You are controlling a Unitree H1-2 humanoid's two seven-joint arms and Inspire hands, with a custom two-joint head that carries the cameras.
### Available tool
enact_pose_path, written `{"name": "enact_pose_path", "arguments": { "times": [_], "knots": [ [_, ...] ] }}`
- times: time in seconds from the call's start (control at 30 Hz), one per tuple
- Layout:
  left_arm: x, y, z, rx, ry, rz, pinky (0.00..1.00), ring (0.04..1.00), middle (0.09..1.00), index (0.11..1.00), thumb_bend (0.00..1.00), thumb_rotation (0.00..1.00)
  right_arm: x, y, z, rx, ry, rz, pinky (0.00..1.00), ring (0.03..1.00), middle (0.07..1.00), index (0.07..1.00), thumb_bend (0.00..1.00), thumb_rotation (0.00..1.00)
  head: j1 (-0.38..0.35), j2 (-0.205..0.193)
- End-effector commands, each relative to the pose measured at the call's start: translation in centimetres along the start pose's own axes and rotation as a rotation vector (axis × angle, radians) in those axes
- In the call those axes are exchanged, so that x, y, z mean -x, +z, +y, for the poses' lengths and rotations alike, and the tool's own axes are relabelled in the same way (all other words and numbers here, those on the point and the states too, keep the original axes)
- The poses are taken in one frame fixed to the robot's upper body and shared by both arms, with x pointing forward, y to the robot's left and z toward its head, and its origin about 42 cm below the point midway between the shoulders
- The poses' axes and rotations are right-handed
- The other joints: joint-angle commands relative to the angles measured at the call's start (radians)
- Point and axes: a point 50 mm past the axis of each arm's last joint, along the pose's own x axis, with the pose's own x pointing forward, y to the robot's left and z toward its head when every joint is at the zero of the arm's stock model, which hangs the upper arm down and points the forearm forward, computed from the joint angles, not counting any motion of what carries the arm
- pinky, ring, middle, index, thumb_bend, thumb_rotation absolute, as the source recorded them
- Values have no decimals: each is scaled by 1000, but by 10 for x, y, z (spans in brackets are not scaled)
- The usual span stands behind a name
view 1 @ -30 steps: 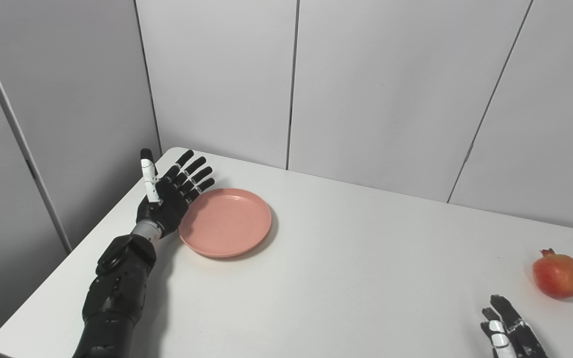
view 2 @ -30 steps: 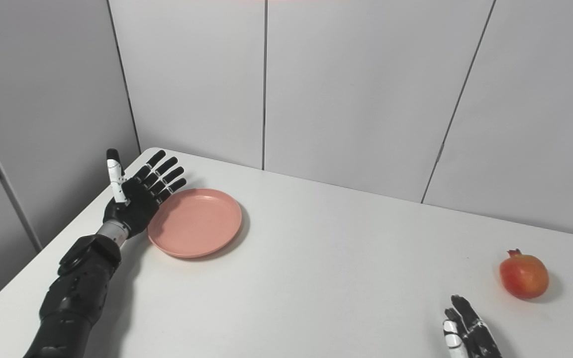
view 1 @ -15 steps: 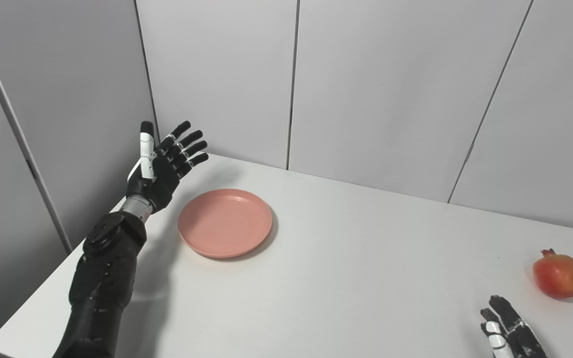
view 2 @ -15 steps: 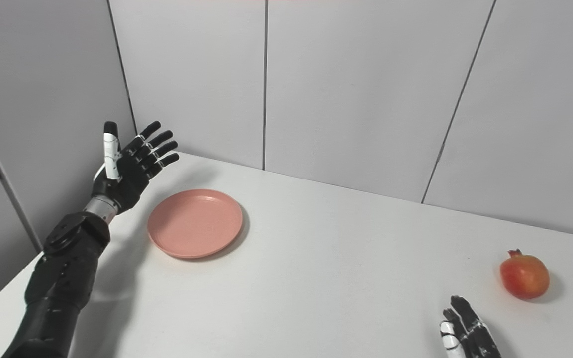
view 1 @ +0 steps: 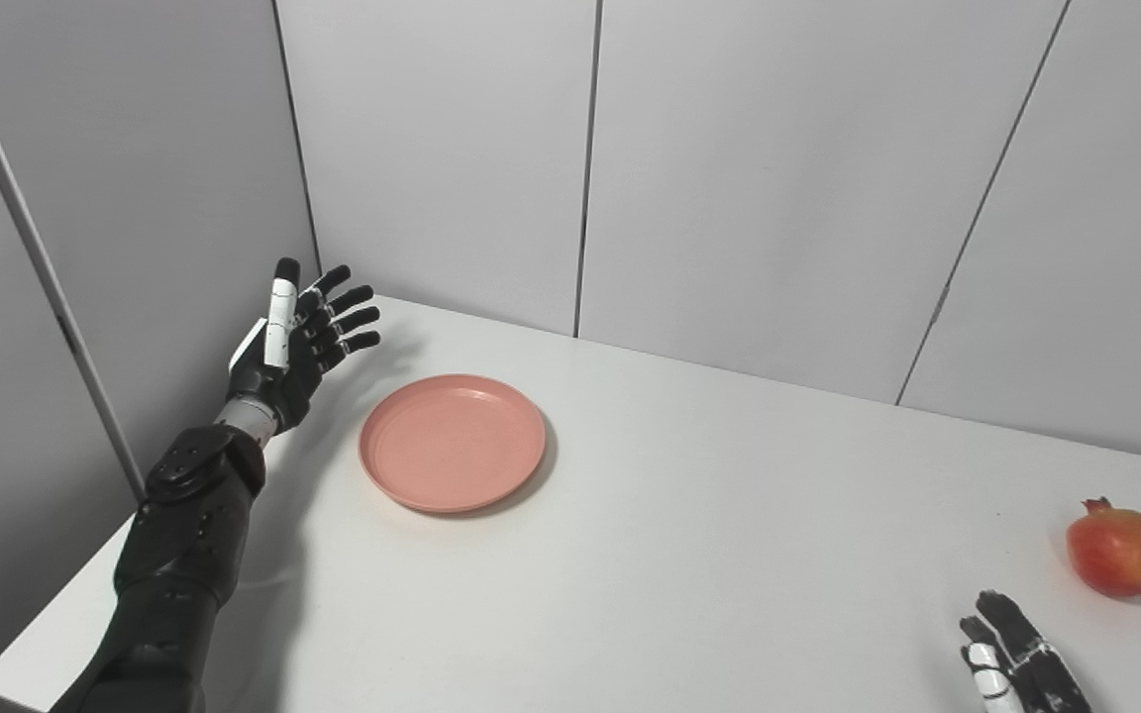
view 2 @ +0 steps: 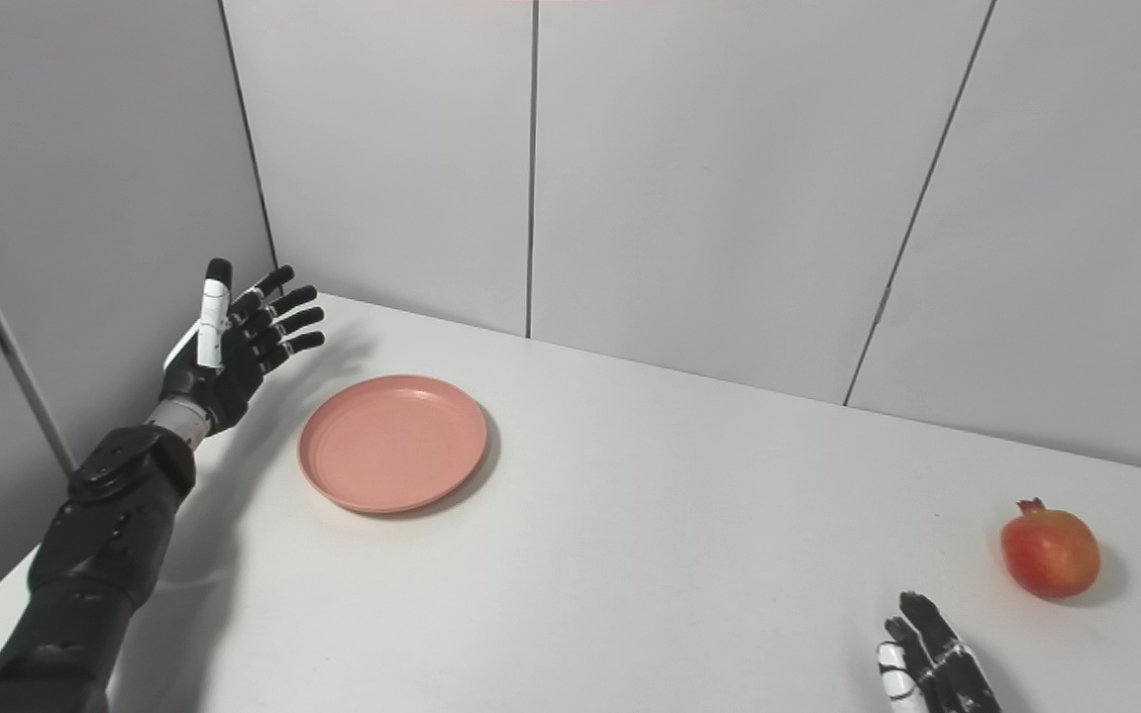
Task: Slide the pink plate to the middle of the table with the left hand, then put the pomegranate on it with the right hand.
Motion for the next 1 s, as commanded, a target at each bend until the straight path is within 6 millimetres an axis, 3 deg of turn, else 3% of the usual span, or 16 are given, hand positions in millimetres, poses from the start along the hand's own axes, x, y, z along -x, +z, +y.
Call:
{"name": "enact_pose_path", "arguments": {
  "times": [0.0,0.2,0.53,0.97],
  "knots": [
    [-20,42,1,-69,-26,-118,741,793,837,888,981,923,19,-7,-7,3,-11,65,897,871,870,775,532,399,-4,4],
    [-25,23,2,-101,-23,-71,747,785,810,859,982,900,21,-2,-5,4,-12,68,872,853,851,765,529,392,-11,20],
    [-26,2,-19,-43,-45,-31,701,752,790,858,1000,893,23,5,-2,1,-7,60,856,837,836,757,524,383,-19,46],
    [-1,-16,-61,8,-173,12,717,752,775,825,991,902,23,13,5,-1,5,48,848,826,814,752,529,381,-36,78]
  ]
}}
